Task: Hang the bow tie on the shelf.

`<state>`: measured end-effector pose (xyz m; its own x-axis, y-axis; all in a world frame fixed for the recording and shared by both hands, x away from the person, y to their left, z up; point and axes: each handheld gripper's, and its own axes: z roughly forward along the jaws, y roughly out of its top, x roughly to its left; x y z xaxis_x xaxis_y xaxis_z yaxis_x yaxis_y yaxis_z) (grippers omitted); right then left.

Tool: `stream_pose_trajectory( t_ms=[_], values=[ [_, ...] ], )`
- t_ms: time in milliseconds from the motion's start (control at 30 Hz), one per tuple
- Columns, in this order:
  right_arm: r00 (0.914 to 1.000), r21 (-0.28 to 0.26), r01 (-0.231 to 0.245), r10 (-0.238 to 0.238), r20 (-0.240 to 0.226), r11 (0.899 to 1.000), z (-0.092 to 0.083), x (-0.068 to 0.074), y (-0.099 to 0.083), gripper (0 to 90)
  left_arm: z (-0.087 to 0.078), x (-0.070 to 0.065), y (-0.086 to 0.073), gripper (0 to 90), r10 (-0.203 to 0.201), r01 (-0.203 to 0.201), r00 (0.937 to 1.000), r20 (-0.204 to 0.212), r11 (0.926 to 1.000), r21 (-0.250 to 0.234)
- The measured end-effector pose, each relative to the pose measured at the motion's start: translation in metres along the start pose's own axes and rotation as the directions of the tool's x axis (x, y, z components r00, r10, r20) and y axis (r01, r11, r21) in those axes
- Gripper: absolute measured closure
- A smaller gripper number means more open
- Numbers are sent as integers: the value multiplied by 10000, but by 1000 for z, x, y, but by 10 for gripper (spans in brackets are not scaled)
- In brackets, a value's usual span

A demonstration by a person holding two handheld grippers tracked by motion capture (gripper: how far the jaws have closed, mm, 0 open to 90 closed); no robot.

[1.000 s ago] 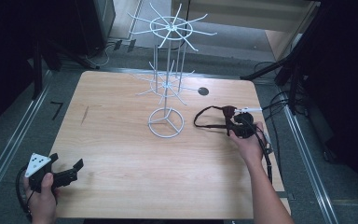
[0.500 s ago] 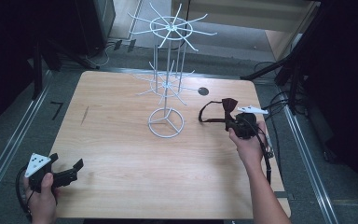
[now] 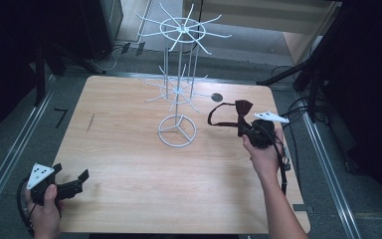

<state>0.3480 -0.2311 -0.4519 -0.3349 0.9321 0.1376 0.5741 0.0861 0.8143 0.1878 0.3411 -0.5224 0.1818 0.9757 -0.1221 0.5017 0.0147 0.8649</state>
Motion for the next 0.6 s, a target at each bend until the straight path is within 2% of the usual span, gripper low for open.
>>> stream_pose_trajectory(
  t_ms=[433, 600],
  values=[
    [9991, -253, 197, -206, -369, 9995, -11, 14, 4, 826, 0, 0, 0, 15, -10, 10, 10000, 35, 10000, -3],
    [9986, -436, 234, -255, -473, 9988, -21, 19, 7, 826, 0, 0, 0, 14, -7, 7, 10000, 25, 10000, -8]
  ],
)
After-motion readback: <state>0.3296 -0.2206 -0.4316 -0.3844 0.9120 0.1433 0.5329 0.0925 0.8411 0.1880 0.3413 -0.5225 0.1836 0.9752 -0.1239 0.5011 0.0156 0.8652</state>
